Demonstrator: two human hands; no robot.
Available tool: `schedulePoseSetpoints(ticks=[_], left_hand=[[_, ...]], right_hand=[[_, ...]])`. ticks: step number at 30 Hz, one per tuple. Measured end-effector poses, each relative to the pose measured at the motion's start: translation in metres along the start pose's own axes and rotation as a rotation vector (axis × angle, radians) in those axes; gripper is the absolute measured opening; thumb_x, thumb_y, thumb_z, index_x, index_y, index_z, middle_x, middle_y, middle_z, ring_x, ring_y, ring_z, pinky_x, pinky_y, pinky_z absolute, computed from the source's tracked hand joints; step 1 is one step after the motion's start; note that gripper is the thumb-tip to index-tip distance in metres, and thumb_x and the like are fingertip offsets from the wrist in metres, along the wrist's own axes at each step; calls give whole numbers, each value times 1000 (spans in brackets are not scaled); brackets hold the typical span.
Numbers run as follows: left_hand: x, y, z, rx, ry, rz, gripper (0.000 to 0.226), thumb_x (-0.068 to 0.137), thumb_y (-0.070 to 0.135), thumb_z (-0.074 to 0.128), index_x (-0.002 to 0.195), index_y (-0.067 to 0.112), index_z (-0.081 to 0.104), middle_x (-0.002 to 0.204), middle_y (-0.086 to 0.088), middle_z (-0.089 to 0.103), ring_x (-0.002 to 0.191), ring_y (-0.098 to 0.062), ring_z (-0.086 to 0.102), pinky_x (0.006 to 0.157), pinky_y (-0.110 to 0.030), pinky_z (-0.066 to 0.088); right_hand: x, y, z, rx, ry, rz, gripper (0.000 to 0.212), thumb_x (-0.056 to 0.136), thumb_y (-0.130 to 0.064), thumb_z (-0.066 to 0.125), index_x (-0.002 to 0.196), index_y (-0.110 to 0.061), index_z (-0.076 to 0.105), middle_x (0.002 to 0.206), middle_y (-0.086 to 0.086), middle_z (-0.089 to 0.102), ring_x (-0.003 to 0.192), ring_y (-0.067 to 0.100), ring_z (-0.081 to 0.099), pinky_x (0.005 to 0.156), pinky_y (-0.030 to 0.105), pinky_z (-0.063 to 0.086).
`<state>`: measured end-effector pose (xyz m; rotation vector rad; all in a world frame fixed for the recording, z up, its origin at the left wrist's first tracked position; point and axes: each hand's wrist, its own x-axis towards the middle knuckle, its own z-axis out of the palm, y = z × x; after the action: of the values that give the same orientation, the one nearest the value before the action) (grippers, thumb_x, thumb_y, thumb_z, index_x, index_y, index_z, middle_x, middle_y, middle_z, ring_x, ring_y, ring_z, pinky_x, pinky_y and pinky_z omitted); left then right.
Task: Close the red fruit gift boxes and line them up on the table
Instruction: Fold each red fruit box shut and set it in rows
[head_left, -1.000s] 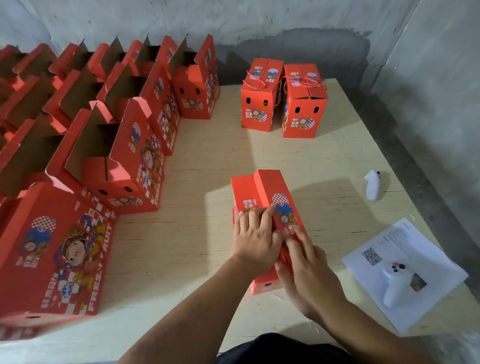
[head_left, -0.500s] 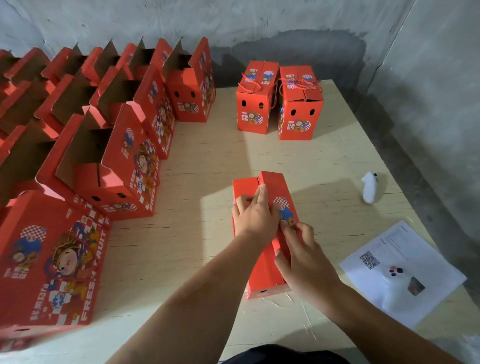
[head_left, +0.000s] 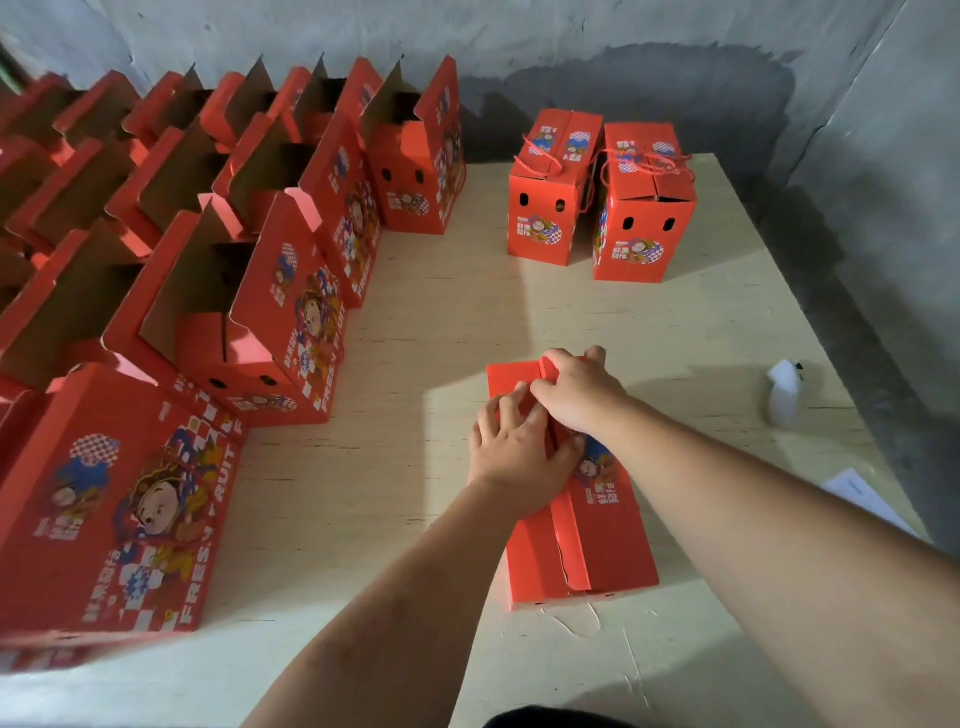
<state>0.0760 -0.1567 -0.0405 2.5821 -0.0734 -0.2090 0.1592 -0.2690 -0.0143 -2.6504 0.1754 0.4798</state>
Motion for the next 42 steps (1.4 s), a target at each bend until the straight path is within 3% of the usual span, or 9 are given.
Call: schedulePoseSetpoints(ticks=[6,12,18,22,25,28,32,37,42], left_hand=[[-18,-12,1,-184,137,56,40,100,43,54,137,30,59,162,4,32,149,-24,16,122,-45,19],[-79,-1,21,96,156,89,63,93,63,40,147,33,48,162,4,33,150,-27,27,122,-50,23],[-86,-8,19,-5,115,120,78,96,65,43,161,28,22,168,8,16,154,-19,7,127,-39,9],[-99,-23,25,-323,185,63,91,87,58,61,161,29,17,158,11,17,149,0,6,122,-29,11],[-105,-22,26,-820,17,-224,104,70,58,76,152,41,14,152,9,31,144,0,26,121,-34,25],[-99,-24,30,-1170,-129,-307,93,70,38,84,147,34,32,137,-4,64,126,-24,63,108,-51,49],[-98,-33,27,-1063,-222,-405,87,67,60,79,144,45,41,139,2,63,135,-27,53,116,-51,39],[-102,-46,21,-1118,-277,-456,74,84,69,70,142,28,50,133,8,67,110,-2,68,84,-18,54],[-103,-43,19,-1078,-224,-470,61,94,59,63,141,21,54,129,6,68,97,4,69,70,-7,52]], right_hand=[[7,8,8,-208,62,-113,47,101,-50,31,147,-41,36,140,8,36,111,40,58,85,45,45],[-2,23,32,-237,174,-177,53,106,-56,23,156,-48,9,158,2,17,125,37,42,90,50,46],[-36,38,25,96,151,-250,77,101,-38,57,163,-33,12,166,13,1,142,49,30,116,47,29],[-116,89,49,266,3,-249,98,95,-40,64,157,-50,-11,159,-15,-7,152,3,10,115,30,28],[-147,105,63,369,-11,-226,98,95,-41,66,159,-47,-9,144,-7,21,120,-34,26,91,0,35],[-149,101,64,414,57,-199,96,94,-36,70,161,-40,2,135,-3,34,113,-19,44,87,4,39],[-150,99,65,445,31,-196,101,93,-37,72,161,-43,-1,138,-6,35,115,-12,44,95,20,38],[-146,101,53,623,61,67,117,79,-44,84,162,-35,2,157,3,27,142,18,41,107,33,38],[-168,82,53,219,151,-194,104,75,-67,72,159,-38,17,148,0,30,135,24,42,103,48,47]])
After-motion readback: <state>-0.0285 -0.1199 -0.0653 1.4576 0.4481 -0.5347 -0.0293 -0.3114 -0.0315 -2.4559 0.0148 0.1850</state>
